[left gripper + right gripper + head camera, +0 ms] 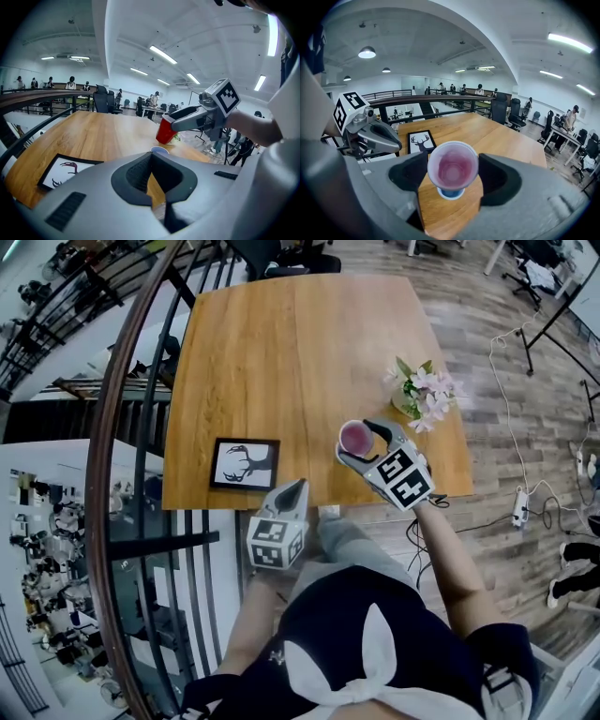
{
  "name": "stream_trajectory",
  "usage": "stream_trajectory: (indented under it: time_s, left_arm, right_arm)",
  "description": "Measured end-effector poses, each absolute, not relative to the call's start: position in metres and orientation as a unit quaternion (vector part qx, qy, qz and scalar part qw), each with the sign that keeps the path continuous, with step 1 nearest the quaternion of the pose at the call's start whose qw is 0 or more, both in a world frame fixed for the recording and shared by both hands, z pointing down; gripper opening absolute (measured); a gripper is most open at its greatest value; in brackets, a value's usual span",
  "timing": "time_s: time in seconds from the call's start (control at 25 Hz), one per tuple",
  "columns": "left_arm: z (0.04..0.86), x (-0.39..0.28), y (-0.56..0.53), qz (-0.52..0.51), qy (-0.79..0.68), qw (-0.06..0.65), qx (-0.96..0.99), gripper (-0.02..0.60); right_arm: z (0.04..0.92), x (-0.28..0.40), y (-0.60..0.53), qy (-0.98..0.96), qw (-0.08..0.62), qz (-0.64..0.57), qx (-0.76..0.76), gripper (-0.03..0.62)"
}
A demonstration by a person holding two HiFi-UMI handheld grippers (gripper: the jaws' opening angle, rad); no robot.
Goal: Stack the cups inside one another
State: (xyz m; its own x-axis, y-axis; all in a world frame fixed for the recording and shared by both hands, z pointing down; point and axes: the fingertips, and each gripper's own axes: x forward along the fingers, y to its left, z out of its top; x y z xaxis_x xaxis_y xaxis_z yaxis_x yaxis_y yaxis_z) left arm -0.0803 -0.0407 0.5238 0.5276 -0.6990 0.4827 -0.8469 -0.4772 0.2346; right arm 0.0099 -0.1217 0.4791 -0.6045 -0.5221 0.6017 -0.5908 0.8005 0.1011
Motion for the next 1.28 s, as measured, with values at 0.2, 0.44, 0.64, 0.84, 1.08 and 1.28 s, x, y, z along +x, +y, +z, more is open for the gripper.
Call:
stream_trajectory:
  time_s: [0.2,0.44,0.64,0.84,1.08,1.28]
  left_arm:
    - [0.523,-0.077,-0.036,0.162,-0.454,0.228,0.846,0.017]
    - [0.523,-0.078,-0.033,0.153,-0.460,0.230,0.844,0.017]
    - [0.525,-0.080,-0.034,0.147,-0.464,0.232,0.842,0.017]
    - [0.531,-0.082,-0.033,0.150,-0.467,0.236,0.839,0.017]
    - [0.533,-0.079,-0.037,0.151,-0.467,0.236,0.838,0.017]
    - [0.533,-0.081,-0.038,0.151,-0.470,0.237,0.837,0.017]
  right_arm:
    - [0.480,0.012,-0.114,-0.895,0.310,0.060,0.314,0.336]
    - [0.496,0.015,-0.111,-0.890,0.321,0.071,0.316,0.337]
    - [0.507,0.017,-0.116,-0.885,0.328,0.083,0.319,0.337]
    - [0.518,0.018,-0.118,-0.883,0.331,0.092,0.319,0.337]
    - [0.530,0.017,-0.121,-0.883,0.335,0.099,0.314,0.337]
    - [0.536,0.012,-0.120,-0.884,0.340,0.101,0.306,0.337]
